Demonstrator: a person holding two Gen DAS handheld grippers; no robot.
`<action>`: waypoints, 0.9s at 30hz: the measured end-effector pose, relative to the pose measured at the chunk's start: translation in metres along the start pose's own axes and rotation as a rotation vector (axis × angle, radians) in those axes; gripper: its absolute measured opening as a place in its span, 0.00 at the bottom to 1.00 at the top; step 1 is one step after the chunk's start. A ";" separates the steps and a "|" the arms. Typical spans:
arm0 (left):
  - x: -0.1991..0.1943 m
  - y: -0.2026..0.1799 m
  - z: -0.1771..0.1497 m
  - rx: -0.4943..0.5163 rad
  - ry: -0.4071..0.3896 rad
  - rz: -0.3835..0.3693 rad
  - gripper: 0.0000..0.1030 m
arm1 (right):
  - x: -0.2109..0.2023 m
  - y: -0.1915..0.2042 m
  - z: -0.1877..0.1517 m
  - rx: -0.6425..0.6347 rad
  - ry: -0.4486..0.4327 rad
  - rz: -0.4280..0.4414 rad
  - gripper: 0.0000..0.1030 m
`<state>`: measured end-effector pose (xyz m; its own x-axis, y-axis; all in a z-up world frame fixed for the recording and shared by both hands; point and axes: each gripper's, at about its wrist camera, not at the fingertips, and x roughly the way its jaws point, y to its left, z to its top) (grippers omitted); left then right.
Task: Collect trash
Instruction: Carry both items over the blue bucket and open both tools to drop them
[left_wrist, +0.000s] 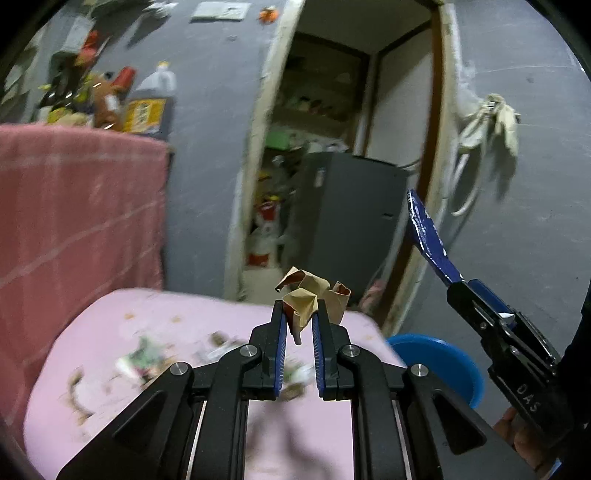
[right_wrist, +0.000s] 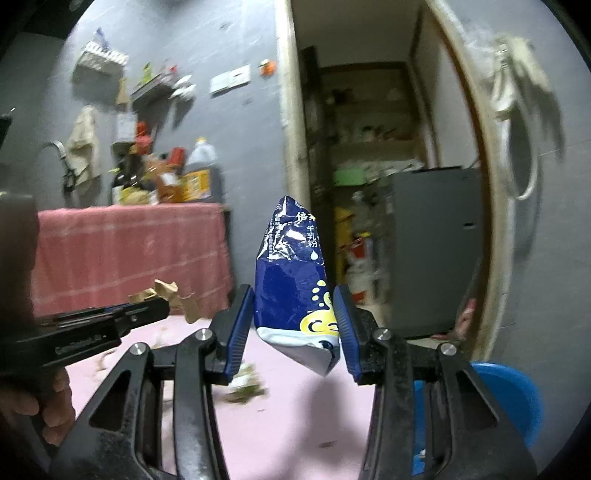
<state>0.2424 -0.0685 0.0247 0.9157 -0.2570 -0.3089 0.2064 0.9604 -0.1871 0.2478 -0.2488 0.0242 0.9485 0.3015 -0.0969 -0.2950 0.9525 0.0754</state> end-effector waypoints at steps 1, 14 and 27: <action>0.004 -0.009 0.003 0.015 -0.007 -0.016 0.10 | -0.001 -0.005 0.001 0.004 -0.006 -0.016 0.42; 0.074 -0.108 0.016 0.107 0.070 -0.237 0.10 | -0.028 -0.102 0.005 0.162 -0.008 -0.264 0.42; 0.147 -0.146 -0.005 0.082 0.348 -0.319 0.11 | -0.018 -0.170 -0.024 0.358 0.181 -0.377 0.42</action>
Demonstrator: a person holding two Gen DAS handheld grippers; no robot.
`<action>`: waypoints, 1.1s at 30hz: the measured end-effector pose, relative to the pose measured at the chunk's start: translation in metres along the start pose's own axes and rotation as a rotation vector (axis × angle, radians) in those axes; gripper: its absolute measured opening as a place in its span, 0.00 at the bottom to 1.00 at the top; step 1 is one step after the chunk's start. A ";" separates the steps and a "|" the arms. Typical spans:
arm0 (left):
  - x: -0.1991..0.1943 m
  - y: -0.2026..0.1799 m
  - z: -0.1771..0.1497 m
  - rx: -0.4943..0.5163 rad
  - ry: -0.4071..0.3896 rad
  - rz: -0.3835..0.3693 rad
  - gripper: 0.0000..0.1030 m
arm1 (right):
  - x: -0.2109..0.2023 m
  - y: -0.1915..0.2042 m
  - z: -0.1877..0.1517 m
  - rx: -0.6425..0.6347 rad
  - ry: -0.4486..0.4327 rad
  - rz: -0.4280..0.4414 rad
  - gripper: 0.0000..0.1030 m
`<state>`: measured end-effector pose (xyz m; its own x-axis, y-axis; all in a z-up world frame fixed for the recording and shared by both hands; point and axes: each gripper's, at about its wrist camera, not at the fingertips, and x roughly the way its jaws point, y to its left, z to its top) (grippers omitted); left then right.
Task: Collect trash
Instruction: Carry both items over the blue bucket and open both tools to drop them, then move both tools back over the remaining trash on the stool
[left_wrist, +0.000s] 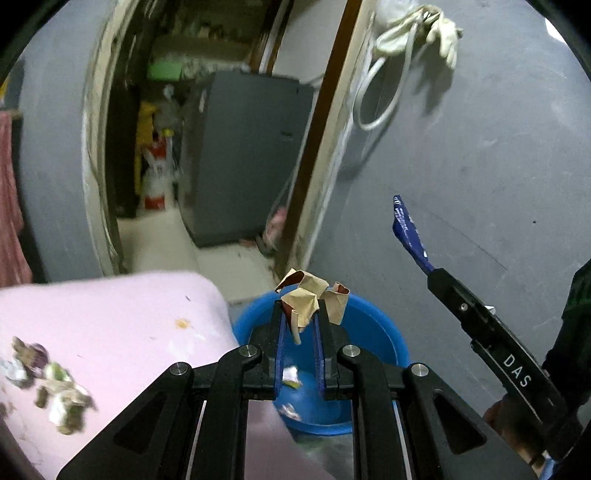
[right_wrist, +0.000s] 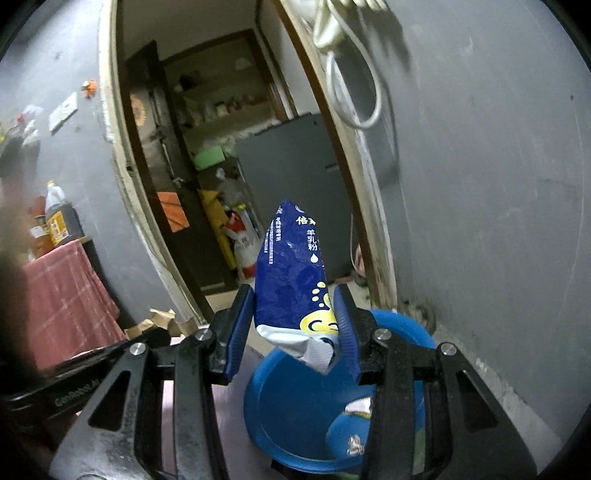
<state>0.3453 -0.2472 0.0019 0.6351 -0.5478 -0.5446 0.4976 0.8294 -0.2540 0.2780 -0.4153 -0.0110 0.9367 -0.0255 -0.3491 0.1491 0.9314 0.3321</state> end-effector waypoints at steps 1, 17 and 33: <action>0.007 0.002 0.001 -0.016 0.024 -0.006 0.11 | 0.003 -0.002 0.000 0.007 0.011 -0.002 0.42; 0.059 0.015 -0.009 -0.109 0.203 0.004 0.32 | 0.026 -0.020 -0.001 0.092 0.098 0.003 0.44; 0.013 0.027 0.002 -0.117 0.080 0.064 0.55 | 0.015 -0.005 0.002 0.045 0.026 0.016 0.72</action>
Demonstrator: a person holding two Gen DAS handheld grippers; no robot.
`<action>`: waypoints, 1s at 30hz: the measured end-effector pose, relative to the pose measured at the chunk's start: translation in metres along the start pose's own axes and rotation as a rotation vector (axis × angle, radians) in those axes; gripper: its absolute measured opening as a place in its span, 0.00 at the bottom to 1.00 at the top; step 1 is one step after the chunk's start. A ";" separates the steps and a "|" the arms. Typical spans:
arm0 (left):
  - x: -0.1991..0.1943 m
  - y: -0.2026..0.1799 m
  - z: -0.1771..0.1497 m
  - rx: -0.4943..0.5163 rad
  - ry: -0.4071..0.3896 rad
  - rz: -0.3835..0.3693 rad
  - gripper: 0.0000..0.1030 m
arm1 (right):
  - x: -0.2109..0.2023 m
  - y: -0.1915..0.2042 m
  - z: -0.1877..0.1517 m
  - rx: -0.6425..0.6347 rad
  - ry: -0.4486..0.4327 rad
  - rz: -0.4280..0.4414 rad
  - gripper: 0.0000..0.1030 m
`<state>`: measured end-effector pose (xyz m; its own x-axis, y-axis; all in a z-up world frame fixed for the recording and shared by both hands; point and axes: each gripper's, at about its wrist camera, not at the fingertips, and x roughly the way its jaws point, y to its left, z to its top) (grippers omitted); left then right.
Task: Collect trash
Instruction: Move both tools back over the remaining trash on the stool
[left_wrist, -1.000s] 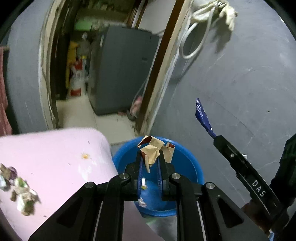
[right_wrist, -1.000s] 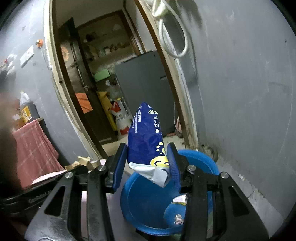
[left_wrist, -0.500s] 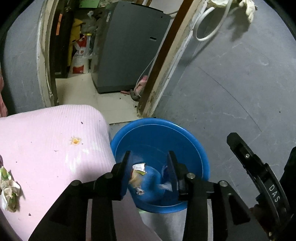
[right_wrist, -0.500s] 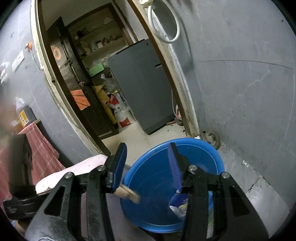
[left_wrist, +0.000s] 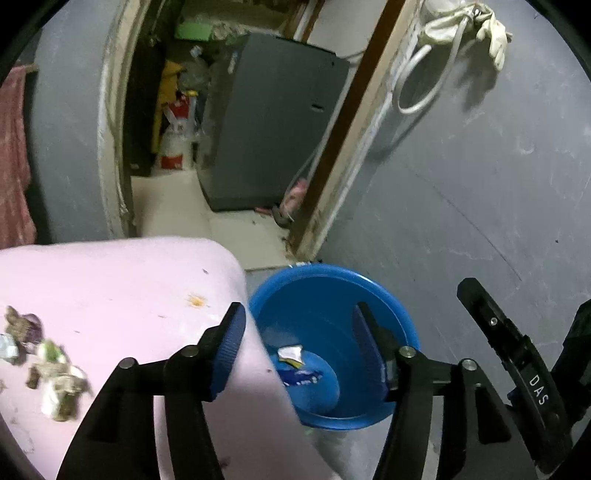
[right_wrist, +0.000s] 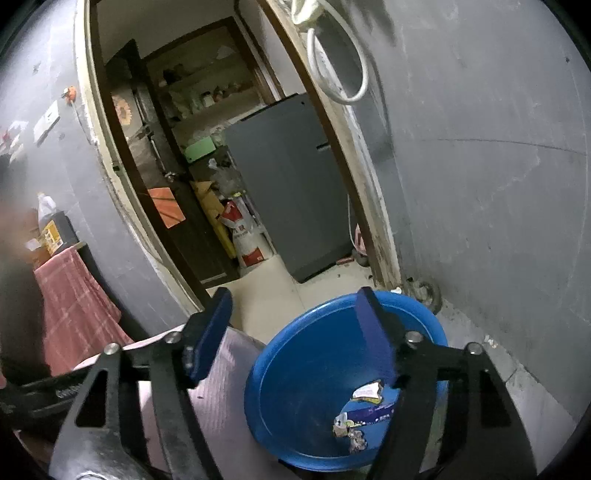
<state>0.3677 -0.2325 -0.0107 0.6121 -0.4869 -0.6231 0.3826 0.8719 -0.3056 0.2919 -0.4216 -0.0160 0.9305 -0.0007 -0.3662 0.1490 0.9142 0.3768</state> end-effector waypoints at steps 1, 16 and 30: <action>-0.005 0.002 0.000 0.000 -0.015 0.009 0.59 | -0.001 0.003 0.000 -0.010 -0.007 0.004 0.73; -0.102 0.046 -0.017 -0.027 -0.316 0.149 0.93 | -0.023 0.055 -0.003 -0.132 -0.165 0.153 1.00; -0.164 0.082 -0.050 -0.028 -0.449 0.349 0.97 | -0.031 0.125 -0.022 -0.286 -0.205 0.299 1.00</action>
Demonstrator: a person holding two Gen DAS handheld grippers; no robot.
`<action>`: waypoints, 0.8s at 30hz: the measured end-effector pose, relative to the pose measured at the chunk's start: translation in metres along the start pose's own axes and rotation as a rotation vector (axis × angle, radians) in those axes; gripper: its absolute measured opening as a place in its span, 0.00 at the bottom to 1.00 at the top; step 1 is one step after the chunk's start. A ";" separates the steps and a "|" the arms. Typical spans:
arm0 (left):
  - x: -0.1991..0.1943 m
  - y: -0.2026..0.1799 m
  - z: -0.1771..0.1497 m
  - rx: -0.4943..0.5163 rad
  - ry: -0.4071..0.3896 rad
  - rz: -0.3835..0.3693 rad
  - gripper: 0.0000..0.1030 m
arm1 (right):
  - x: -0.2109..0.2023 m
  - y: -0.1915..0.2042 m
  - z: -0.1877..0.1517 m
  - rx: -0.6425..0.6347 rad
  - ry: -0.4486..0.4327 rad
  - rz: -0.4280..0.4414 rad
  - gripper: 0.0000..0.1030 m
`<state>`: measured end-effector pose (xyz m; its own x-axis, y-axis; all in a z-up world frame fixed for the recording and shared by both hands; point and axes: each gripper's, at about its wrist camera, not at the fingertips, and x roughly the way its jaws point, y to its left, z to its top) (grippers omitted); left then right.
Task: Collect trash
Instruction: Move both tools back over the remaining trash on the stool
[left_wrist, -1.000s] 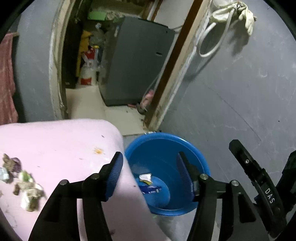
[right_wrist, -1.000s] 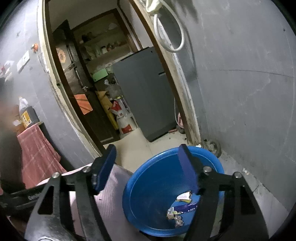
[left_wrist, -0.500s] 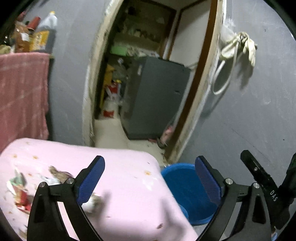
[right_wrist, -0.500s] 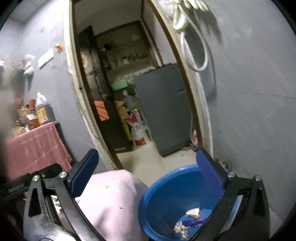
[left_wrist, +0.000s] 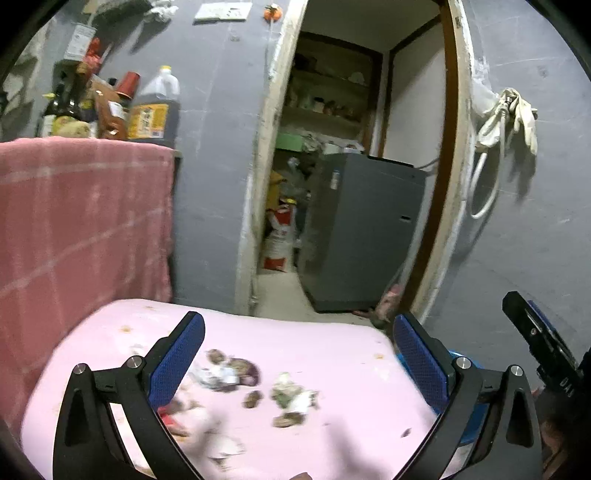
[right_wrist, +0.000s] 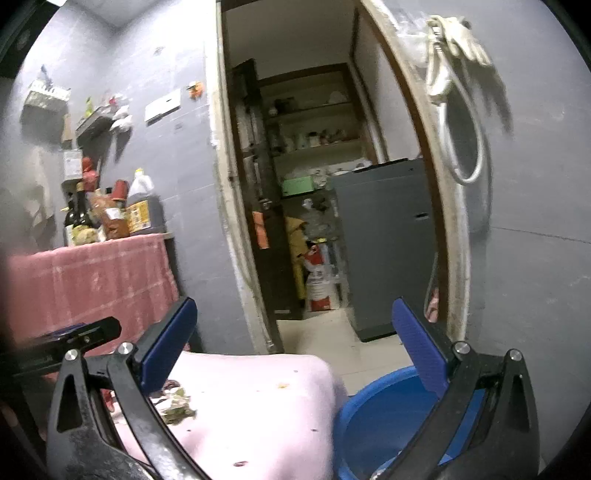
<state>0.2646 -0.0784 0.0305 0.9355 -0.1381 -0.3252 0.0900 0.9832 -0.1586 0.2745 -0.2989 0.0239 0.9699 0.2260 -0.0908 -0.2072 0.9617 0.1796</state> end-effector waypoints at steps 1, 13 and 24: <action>-0.003 0.003 -0.001 0.005 -0.005 0.012 0.97 | 0.001 0.004 -0.001 -0.009 0.002 0.011 1.00; -0.035 0.055 -0.026 0.030 0.007 0.136 0.97 | 0.023 0.051 -0.018 -0.075 0.124 0.097 1.00; -0.036 0.086 -0.051 0.025 0.075 0.203 0.97 | 0.057 0.075 -0.044 -0.075 0.290 0.177 1.00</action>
<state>0.2213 0.0047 -0.0193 0.9074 0.0555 -0.4165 -0.0885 0.9942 -0.0604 0.3080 -0.2068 -0.0112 0.8438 0.4142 -0.3412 -0.3880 0.9101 0.1454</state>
